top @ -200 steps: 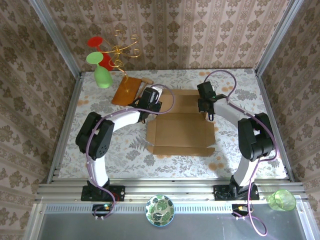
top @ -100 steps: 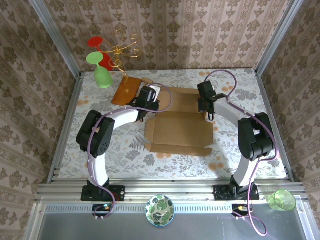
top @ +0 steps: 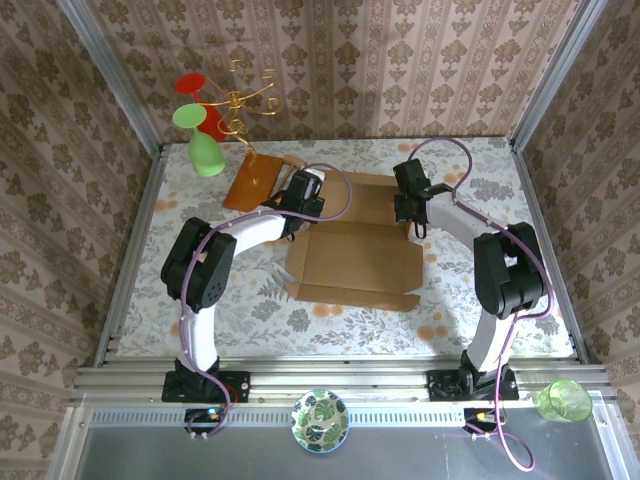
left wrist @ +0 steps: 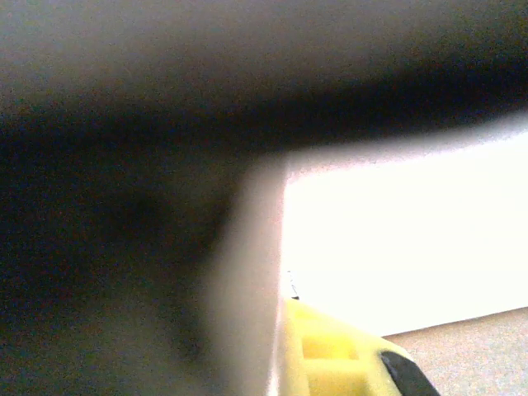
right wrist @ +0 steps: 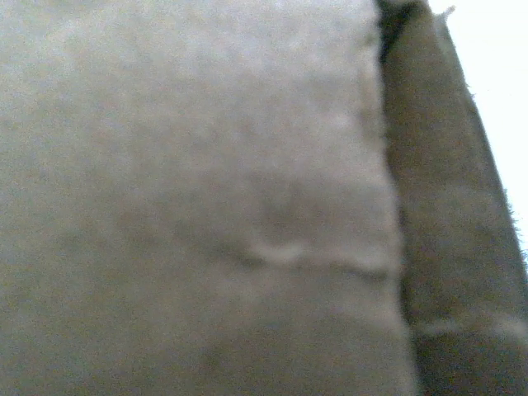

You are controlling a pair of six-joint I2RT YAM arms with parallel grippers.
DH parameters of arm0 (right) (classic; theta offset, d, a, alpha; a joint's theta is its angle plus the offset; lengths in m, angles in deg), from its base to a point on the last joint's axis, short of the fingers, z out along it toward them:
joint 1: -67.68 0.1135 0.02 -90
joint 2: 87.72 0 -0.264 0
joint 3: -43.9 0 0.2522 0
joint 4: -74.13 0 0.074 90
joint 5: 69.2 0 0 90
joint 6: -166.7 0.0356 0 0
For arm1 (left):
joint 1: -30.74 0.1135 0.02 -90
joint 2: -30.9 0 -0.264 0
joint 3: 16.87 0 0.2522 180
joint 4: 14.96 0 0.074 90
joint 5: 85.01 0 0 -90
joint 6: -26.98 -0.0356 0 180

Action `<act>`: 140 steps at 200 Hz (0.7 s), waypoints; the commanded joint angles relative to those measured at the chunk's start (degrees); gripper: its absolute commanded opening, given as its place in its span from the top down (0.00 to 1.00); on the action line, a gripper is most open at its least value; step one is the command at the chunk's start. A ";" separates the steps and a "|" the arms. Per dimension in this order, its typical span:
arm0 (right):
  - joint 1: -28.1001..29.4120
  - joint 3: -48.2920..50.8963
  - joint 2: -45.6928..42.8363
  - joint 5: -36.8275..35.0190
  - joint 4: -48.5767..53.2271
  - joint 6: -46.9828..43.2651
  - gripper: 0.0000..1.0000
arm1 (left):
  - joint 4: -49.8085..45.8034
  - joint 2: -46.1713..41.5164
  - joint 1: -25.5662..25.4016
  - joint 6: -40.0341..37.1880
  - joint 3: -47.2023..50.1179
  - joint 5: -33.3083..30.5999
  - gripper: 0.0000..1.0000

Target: Fold the paper box

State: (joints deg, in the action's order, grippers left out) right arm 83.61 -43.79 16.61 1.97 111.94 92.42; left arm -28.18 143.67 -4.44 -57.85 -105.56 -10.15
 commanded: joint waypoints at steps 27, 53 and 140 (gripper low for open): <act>0.21 -0.25 2.97 2.41 5.04 0.62 1.00 | -3.38 -1.35 2.14 0.18 1.02 6.14 0.59; 0.11 -1.25 3.85 3.99 5.65 0.45 1.00 | 1.75 -4.73 4.70 0.10 4.95 14.73 0.49; -0.08 -3.92 6.13 6.70 8.35 0.09 1.00 | 4.85 -4.02 8.07 -1.40 3.33 19.59 0.51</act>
State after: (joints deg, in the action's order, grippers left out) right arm 83.43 -47.95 19.32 5.03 113.93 92.55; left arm -24.42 140.11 3.47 -58.22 -100.28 8.28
